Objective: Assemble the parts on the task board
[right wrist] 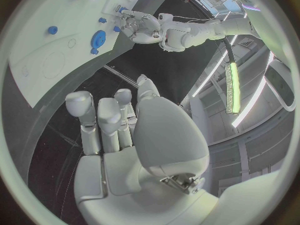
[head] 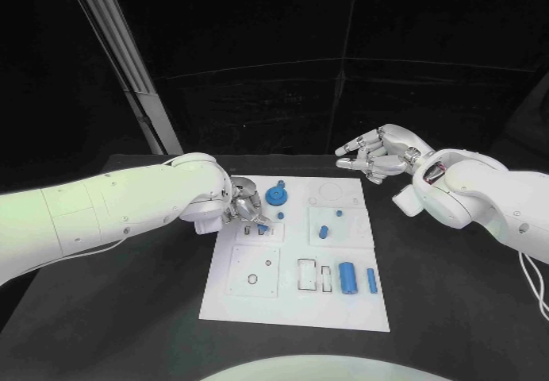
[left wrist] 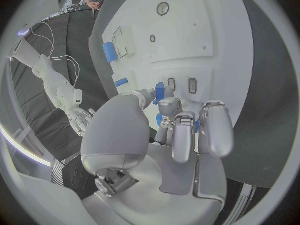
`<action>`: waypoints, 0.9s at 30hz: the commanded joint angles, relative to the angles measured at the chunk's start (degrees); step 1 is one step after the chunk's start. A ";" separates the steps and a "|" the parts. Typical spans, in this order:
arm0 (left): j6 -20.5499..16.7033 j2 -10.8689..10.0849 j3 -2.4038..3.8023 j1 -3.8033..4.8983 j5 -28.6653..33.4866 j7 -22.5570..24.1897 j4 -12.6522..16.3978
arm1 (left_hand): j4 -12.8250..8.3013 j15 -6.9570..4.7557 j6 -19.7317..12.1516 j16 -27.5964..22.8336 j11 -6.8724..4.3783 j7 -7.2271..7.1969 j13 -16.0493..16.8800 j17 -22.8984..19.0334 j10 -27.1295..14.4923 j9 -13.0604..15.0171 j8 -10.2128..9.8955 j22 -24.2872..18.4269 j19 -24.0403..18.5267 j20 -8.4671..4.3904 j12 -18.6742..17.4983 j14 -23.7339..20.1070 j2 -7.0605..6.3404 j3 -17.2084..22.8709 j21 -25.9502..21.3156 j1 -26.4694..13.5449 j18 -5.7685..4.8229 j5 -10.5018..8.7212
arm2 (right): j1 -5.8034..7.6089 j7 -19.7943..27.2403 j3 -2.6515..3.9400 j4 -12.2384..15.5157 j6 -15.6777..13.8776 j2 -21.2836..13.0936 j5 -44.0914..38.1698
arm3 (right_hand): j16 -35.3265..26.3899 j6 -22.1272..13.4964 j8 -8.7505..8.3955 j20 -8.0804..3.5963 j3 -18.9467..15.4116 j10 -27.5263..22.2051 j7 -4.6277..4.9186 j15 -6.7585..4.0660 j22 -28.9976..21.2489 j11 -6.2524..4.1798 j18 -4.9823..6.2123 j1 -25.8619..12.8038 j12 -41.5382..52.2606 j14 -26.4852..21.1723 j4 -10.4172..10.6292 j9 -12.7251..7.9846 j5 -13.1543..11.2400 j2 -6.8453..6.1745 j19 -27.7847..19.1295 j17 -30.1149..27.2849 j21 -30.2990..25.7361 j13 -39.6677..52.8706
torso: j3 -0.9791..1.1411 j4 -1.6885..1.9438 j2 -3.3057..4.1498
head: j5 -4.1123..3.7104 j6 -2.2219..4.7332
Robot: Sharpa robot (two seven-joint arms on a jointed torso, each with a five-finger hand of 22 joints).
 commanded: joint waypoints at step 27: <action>-4.70 -0.04 -0.21 -1.41 -6.29 -4.23 1.66 | -10.29 -0.19 -0.32 0.18 -0.29 -0.03 0.72 15.09 1.00 0.32 0.57 0.31 0.31 -0.13 0.93 6.05 0.04 11.02 -0.17 -1.46 -0.73 -0.08 | 0.09 0.30 0.01 -0.47 1.04 0.36 -2.90 | -0.40 -0.58 0.20 -0.09 -0.49 -0.44 -0.03 -0.17 -0.16 0.01 1.16 -0.08 -0.40 -0.03 0.14 0.06 0.34 0.40 -0.50 -0.09 -0.35 -0.15 | 0.09 -0.01 0.10 | 0.38 -0.18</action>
